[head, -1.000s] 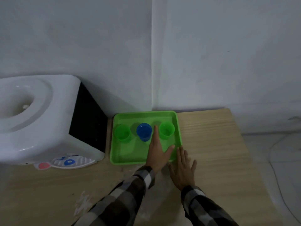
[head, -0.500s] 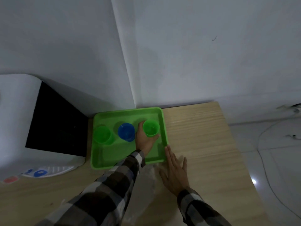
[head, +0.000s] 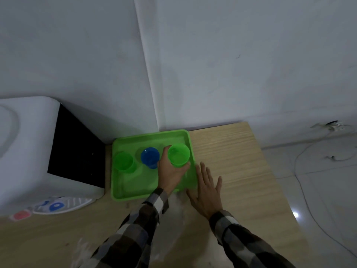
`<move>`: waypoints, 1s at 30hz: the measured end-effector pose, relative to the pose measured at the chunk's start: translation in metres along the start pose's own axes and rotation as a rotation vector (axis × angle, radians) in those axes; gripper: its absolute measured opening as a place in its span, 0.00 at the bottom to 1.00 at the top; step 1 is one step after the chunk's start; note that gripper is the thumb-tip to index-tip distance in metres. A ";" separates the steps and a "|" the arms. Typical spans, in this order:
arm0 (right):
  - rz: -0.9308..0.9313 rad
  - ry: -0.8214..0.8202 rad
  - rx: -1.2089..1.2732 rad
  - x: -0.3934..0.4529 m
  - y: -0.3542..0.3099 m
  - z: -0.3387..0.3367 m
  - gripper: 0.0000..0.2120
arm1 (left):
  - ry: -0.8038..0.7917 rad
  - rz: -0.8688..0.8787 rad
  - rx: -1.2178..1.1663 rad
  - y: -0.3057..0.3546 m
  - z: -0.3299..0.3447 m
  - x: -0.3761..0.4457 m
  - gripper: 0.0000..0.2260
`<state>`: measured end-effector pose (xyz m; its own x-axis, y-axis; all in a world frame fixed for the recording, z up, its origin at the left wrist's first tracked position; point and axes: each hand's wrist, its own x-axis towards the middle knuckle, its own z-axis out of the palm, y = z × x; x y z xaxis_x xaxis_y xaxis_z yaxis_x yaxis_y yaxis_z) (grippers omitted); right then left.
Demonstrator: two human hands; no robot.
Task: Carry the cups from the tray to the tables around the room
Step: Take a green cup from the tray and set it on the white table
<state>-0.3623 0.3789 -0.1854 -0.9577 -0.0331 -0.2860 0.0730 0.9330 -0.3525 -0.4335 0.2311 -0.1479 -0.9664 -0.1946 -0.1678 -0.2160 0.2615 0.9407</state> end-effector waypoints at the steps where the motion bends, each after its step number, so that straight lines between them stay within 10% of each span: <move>1: 0.012 0.014 0.026 -0.002 -0.005 -0.006 0.43 | -0.010 0.032 -0.010 0.006 -0.006 -0.004 0.33; 30: 0.323 0.585 0.183 -0.241 -0.090 -0.113 0.37 | -0.419 0.555 0.068 0.139 -0.160 -0.170 0.29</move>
<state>-0.1696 0.3430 0.0158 -0.8691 0.4829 0.1073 0.3766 0.7865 -0.4894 -0.2765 0.1493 0.0586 -0.9055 0.3630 0.2200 0.3306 0.2781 0.9019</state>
